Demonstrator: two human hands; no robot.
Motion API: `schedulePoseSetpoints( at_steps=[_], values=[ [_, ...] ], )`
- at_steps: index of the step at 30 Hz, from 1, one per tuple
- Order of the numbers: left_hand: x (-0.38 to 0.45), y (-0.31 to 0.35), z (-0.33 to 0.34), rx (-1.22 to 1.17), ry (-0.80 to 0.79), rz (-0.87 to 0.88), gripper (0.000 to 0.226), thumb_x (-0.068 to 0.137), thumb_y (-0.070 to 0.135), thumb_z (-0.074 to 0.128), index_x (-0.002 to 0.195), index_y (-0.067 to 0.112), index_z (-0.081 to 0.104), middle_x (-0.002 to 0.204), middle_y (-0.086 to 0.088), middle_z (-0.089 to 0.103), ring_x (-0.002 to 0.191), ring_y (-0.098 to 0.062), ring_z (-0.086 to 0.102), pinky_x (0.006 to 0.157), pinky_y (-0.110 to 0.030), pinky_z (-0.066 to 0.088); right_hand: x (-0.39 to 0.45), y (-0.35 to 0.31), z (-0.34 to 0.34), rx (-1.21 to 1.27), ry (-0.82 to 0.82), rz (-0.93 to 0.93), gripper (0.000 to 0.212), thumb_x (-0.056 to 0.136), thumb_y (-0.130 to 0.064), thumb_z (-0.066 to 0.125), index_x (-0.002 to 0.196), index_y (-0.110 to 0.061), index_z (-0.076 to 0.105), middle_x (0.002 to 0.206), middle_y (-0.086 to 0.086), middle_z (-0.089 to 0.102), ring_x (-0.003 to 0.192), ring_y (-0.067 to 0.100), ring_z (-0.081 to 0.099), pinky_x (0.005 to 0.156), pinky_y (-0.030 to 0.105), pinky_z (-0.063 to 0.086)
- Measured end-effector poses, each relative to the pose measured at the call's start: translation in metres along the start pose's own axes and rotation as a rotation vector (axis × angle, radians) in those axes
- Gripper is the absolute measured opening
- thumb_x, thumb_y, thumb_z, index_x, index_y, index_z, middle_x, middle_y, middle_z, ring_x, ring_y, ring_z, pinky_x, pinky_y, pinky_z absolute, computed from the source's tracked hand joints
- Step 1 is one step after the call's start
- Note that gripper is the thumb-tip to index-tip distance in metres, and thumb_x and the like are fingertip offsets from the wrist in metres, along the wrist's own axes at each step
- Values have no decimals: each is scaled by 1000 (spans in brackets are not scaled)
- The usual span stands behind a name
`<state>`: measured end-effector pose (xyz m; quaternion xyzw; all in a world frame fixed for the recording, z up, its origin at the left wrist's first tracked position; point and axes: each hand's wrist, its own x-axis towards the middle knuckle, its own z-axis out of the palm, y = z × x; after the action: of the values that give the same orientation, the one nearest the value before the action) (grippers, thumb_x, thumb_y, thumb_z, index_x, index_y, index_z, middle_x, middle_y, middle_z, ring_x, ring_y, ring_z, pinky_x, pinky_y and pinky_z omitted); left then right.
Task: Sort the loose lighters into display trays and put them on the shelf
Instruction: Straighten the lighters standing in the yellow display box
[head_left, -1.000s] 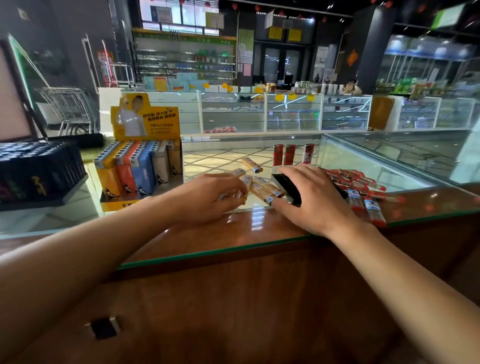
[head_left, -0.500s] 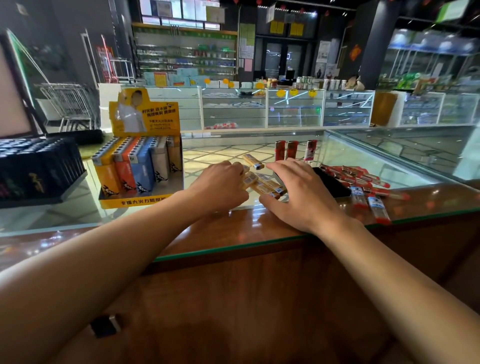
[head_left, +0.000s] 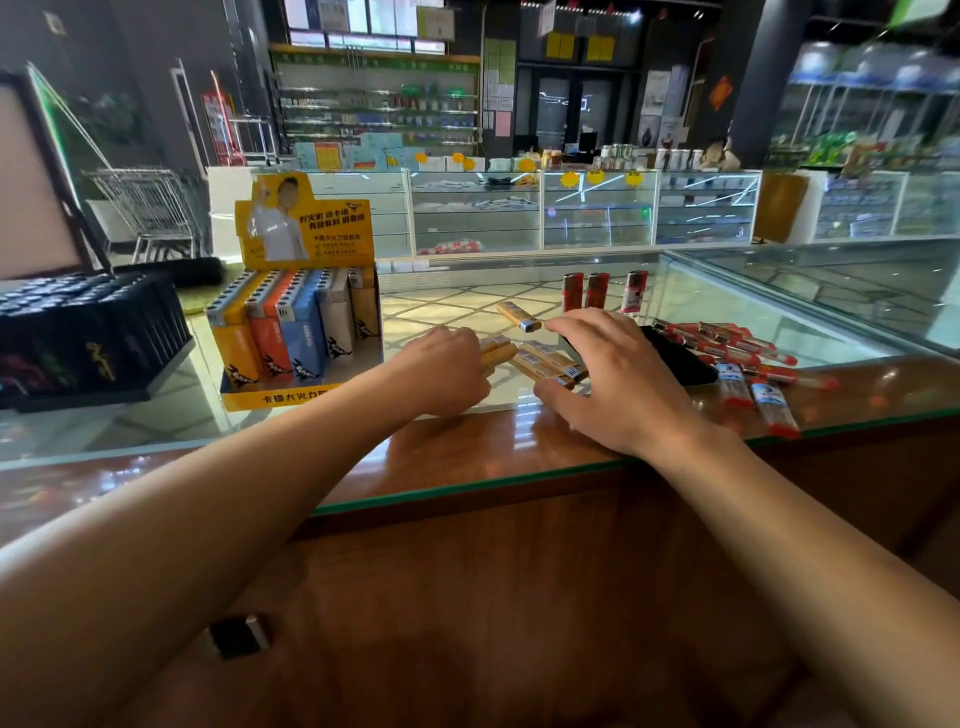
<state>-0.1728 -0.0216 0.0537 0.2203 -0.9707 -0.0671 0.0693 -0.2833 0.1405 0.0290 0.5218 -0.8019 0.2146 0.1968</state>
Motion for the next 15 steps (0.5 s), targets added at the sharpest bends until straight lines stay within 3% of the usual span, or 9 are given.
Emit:
schedulePoseSetpoints(
  at_steps=[5, 11, 15],
  values=[
    [-10, 3, -5, 41, -9, 27, 24, 97, 25, 52, 109, 4, 56, 95, -7, 53, 83, -22, 49, 69, -30, 37, -1, -3, -2, -14, -11, -1, 62, 90, -47, 58, 144, -21, 42, 144, -5, 42, 135, 15, 31, 110, 30, 25],
    [-21, 1, 6, -36, 203, 118, 15, 96, 15, 50, 107, 12, 40, 97, -7, 57, 78, -26, 51, 67, -35, 37, -1, -4, -1, -33, 5, -35, 62, 90, -44, 60, 144, -19, 42, 144, -3, 45, 134, 15, 33, 109, 28, 25],
    [-28, -7, 3, -183, 267, 189, 17, 96, 17, 50, 99, 18, 34, 92, -4, 54, 77, -26, 51, 64, -35, 34, 0, -14, 0, 129, 108, -59, 58, 90, -34, 65, 142, -20, 45, 136, -1, 52, 126, 16, 42, 98, 24, 31]
  ],
)
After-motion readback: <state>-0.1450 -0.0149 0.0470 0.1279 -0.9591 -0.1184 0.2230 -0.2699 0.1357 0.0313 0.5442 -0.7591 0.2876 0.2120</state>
